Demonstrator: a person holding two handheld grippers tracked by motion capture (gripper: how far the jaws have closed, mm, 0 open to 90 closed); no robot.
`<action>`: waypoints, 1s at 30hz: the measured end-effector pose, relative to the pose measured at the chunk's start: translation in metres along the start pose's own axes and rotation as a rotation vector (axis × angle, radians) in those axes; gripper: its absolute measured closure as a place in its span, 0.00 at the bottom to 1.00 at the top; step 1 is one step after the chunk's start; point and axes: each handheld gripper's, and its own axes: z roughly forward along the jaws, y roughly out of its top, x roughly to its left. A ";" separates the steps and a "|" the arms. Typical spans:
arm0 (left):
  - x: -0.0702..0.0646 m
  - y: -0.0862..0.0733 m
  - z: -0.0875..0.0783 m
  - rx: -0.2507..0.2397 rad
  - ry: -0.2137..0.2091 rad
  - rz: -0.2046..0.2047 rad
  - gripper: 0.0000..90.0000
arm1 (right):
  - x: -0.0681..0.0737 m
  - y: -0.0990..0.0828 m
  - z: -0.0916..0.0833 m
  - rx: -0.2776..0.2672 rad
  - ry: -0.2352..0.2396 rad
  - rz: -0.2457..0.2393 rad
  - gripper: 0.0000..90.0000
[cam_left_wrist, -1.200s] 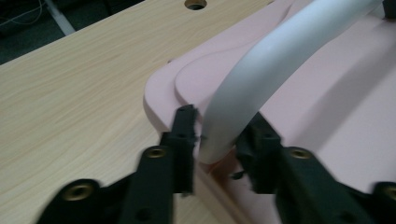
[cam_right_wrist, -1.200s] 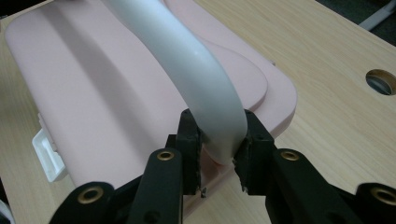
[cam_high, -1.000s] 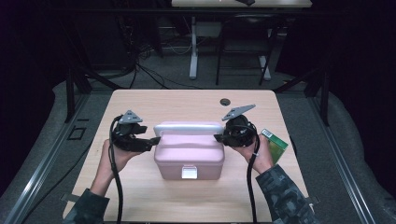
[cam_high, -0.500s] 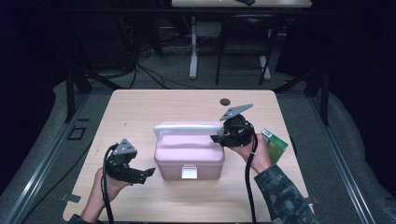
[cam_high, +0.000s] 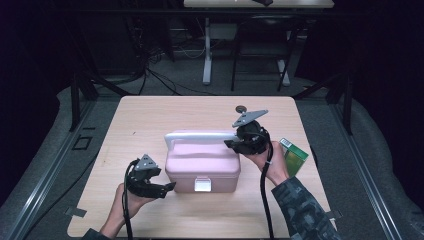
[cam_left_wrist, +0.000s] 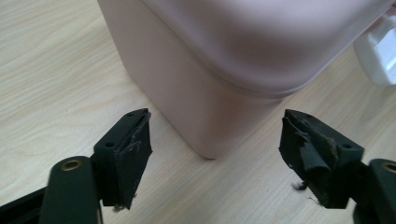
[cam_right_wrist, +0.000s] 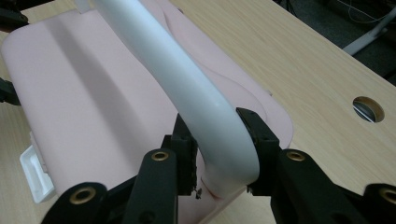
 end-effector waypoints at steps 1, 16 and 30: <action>0.000 0.000 0.000 -0.013 -0.007 -0.002 0.33 | 0.000 0.001 0.000 0.000 -0.004 -0.005 0.78; -0.004 -0.001 0.004 -0.012 -0.019 0.033 0.55 | -0.002 0.005 0.000 0.012 -0.013 -0.013 0.80; 0.000 0.006 -0.012 -0.077 -0.023 -0.036 0.40 | -0.015 0.019 -0.005 0.010 0.001 0.001 0.81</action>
